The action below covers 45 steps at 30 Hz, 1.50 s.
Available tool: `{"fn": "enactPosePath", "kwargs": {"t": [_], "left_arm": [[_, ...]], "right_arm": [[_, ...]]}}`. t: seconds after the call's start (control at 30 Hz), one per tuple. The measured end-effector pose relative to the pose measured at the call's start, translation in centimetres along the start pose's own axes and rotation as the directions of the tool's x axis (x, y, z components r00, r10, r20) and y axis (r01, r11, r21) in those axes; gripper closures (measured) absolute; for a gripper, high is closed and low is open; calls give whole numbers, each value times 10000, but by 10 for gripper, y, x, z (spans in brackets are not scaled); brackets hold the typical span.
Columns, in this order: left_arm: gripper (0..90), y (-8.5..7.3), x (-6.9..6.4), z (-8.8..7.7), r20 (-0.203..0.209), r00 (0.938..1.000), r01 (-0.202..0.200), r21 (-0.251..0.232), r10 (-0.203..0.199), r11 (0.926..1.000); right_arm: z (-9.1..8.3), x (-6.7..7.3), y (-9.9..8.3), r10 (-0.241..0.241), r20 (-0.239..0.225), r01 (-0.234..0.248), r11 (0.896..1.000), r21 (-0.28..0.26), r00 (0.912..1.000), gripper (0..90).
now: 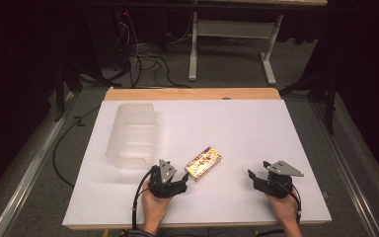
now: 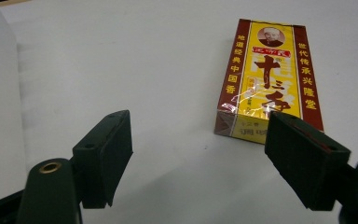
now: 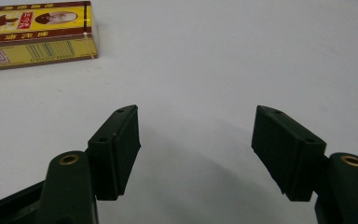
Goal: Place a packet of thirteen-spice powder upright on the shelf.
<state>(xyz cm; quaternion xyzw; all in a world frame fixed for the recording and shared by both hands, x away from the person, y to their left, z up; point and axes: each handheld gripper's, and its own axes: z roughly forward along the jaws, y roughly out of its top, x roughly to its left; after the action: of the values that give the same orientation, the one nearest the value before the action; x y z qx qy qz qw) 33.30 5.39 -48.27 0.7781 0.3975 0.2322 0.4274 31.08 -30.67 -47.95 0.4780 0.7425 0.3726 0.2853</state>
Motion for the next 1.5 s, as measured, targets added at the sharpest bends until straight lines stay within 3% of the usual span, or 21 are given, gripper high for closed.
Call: {"fn": "enactPosePath", "kwargs": {"t": [0.6,0.83,1.37,1.5], "left_arm": [[229,0,1,1,51,9998,194,22,-194,9998],[226,0,0,0,-24,10000,69,-48,-69,10000],[217,0,1,0,-220,9995,214,-66,-216,9997],[210,0,0,-1,-93,9996,248,-75,-248,9997]], "right_arm": [[1,0,0,-75,7,75,10000,49,10000,327],[1,0,1,-20,-3,20,9999,130,10000,327],[1,0,0,41,-35,-41,10000,88,10000,327],[1,0,0,-17,-41,18,10000,85,10000,327]]}}
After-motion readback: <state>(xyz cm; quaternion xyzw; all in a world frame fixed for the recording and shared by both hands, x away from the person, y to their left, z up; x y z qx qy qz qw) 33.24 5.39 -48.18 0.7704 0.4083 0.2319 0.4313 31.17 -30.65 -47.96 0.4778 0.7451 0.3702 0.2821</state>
